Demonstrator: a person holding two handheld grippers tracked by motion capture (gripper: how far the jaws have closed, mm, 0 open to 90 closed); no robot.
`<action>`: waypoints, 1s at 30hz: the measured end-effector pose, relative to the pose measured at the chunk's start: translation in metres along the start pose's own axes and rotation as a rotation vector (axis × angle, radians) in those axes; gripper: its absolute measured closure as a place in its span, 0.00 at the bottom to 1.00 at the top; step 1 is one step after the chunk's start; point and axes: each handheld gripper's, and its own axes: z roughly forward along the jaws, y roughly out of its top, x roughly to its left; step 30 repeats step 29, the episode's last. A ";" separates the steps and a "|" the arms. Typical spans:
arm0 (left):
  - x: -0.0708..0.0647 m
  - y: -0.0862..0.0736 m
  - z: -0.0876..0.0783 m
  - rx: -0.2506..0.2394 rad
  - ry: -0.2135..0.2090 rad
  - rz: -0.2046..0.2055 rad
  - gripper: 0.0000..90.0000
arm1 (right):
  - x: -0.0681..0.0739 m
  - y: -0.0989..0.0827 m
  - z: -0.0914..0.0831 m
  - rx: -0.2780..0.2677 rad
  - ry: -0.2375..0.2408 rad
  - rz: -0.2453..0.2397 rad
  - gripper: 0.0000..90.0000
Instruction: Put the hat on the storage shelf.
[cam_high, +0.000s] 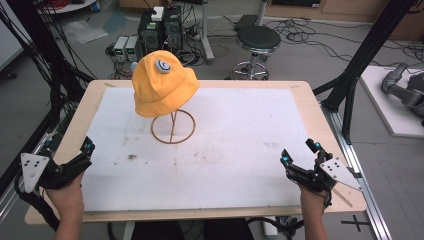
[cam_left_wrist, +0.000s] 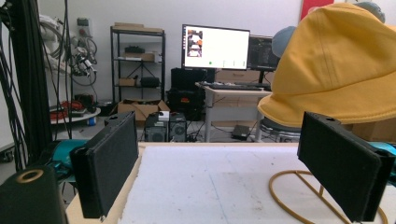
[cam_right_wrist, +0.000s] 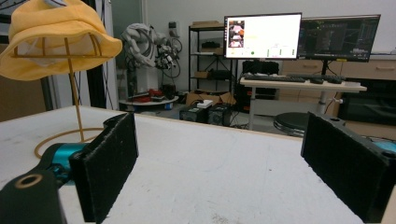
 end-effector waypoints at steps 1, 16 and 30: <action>0.000 0.000 0.000 -0.001 0.001 -0.004 0.14 | 0.000 0.000 0.000 0.002 -0.001 0.003 0.12; -0.001 -0.004 0.000 -0.001 -0.001 -0.017 0.14 | -0.002 -0.001 -0.002 0.002 -0.009 0.012 0.12; -0.002 -0.005 0.002 0.009 -0.015 -0.020 0.14 | -0.002 0.000 -0.003 0.000 -0.013 0.016 0.12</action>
